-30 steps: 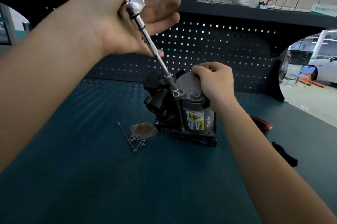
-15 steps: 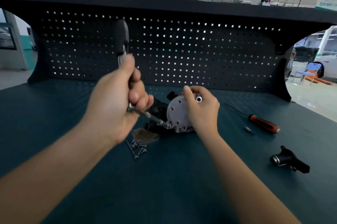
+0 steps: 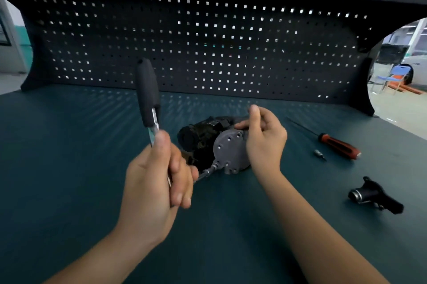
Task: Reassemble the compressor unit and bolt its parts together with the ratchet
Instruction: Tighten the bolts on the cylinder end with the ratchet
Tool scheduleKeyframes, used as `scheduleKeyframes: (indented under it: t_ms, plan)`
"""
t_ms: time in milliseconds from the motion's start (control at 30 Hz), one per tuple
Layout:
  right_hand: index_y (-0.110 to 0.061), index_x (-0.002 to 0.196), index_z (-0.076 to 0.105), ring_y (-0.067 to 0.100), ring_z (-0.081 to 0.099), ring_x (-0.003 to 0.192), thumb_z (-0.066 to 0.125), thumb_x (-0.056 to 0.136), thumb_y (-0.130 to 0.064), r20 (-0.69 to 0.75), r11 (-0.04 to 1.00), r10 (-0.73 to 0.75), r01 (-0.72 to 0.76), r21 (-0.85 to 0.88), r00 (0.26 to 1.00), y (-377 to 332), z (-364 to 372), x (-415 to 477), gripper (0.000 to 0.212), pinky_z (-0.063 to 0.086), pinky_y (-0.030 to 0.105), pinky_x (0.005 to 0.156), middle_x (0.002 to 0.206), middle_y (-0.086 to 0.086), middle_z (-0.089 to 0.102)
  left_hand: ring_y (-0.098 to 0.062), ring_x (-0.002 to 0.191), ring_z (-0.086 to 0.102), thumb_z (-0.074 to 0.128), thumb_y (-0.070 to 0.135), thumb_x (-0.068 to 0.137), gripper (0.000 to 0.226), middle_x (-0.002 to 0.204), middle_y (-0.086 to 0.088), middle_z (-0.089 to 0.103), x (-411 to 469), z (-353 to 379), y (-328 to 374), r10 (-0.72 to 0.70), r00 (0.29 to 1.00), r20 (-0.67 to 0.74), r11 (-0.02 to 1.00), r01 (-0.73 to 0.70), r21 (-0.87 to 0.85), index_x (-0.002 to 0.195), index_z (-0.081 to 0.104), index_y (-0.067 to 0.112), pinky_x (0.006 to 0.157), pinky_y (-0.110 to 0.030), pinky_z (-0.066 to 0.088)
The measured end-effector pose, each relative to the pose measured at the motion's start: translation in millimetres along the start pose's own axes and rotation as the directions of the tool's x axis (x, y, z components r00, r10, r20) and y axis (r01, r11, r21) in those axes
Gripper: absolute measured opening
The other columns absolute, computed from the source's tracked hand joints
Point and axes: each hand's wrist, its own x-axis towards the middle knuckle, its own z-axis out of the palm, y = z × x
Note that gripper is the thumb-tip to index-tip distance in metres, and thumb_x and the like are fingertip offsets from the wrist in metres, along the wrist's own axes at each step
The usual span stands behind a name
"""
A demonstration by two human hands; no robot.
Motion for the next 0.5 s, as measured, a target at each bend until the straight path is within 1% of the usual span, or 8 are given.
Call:
scheduleKeyframes:
  t_ms: [33, 100, 167, 233, 333, 367, 433, 500]
  plan:
    - [-0.031, 0.078, 0.057, -0.006, 0.059, 0.056, 0.049, 0.096, -0.022, 0.000, 1.000, -0.001, 0.001, -0.006, 1.000, 1, -1, -3, 0.021, 0.041, 0.003, 0.062, 0.051, -0.019, 0.062, -0.011, 0.026, 0.031, 0.042, 0.061, 0.085, 0.054, 0.028, 0.006, 0.029, -6, -1, -6, -0.004, 1.000, -0.010, 1.000, 0.004, 0.002, 0.044, 0.044, 0.026, 0.056, -0.018, 0.049]
    - [-0.033, 0.077, 0.056, -0.006, 0.058, 0.055, 0.049, 0.096, -0.020, -0.003, 1.000, -0.006, 0.006, -0.015, 1.000, 2, -2, -10, 0.024, 0.040, 0.003, 0.061, 0.049, -0.017, 0.060, -0.012, 0.027, 0.033, 0.039, 0.062, 0.084, 0.053, 0.028, 0.006, 0.029, -13, -3, -15, 0.005, 1.000, -0.017, 1.000, -0.004, 0.019, 0.045, 0.044, 0.026, 0.058, -0.019, 0.049]
    - [-0.032, 0.078, 0.056, -0.006, 0.058, 0.055, 0.048, 0.096, -0.019, -0.015, 1.000, -0.003, 0.003, -0.018, 1.000, 2, -4, -12, 0.024, 0.039, 0.002, 0.061, 0.051, -0.015, 0.060, -0.012, 0.028, 0.034, 0.041, 0.062, 0.082, 0.051, 0.029, 0.005, 0.031, -15, -3, -20, 0.021, 1.000, -0.007, 0.999, -0.021, 0.038, 0.047, 0.044, 0.025, 0.059, -0.019, 0.049]
    - [-0.031, 0.078, 0.056, -0.006, 0.058, 0.056, 0.049, 0.096, -0.018, -0.004, 1.000, 0.009, -0.009, -0.029, 1.000, 2, -8, -12, 0.024, 0.039, 0.002, 0.061, 0.054, -0.014, 0.061, -0.013, 0.029, 0.037, 0.042, 0.060, 0.088, 0.053, 0.030, 0.005, 0.033, -17, -5, -23, 0.043, 0.999, 0.016, 0.996, -0.044, 0.072, 0.048, 0.046, 0.026, 0.060, -0.019, 0.049]
    - [-0.027, 0.079, 0.061, -0.005, 0.058, 0.060, 0.051, 0.095, -0.019, 0.100, 0.993, 0.041, -0.030, -0.112, 0.994, 0, -18, -15, 0.021, 0.039, 0.003, 0.061, 0.065, -0.012, 0.065, -0.013, 0.033, 0.044, 0.040, 0.052, 0.085, 0.045, 0.032, 0.002, 0.038, -25, -9, -28, 0.093, 0.990, 0.103, 0.978, -0.111, 0.176, 0.051, 0.046, 0.024, 0.064, -0.020, 0.049]
    - [-0.021, 0.084, 0.066, -0.006, 0.057, 0.063, 0.053, 0.094, -0.018, 0.132, 0.986, 0.027, -0.004, -0.168, 0.991, -2, -21, -17, 0.017, 0.039, 0.002, 0.062, 0.072, -0.009, 0.067, -0.013, 0.034, 0.046, 0.038, 0.050, 0.084, 0.043, 0.033, 0.001, 0.040, -29, -10, -30, 0.104, 0.984, 0.147, 0.970, -0.133, 0.204, 0.053, 0.044, 0.021, 0.066, -0.019, 0.049]
    - [-0.008, 0.095, 0.069, -0.004, 0.055, 0.071, 0.057, 0.092, -0.014, 0.172, 0.937, -0.085, 0.137, -0.322, 0.981, -9, -27, -23, 0.014, 0.038, 0.004, 0.067, 0.085, -0.002, 0.067, -0.012, 0.037, 0.050, 0.037, 0.049, 0.083, 0.043, 0.035, 0.001, 0.043, -33, -11, -34, 0.105, 0.970, 0.219, 0.961, -0.155, 0.228, 0.059, 0.041, 0.013, 0.066, -0.017, 0.048]
    - [-0.004, 0.095, 0.067, 0.013, 0.057, 0.081, 0.058, 0.089, -0.014, 0.269, 0.822, -0.165, 0.283, -0.494, 0.949, -16, -30, -29, 0.015, 0.037, 0.017, 0.067, 0.091, 0.005, 0.066, -0.012, 0.043, 0.054, 0.045, 0.055, 0.082, 0.050, 0.039, 0.000, 0.048, -36, -14, -36, 0.080, 0.955, 0.287, 0.958, -0.153, 0.241, 0.062, 0.044, 0.009, 0.061, -0.015, 0.048]
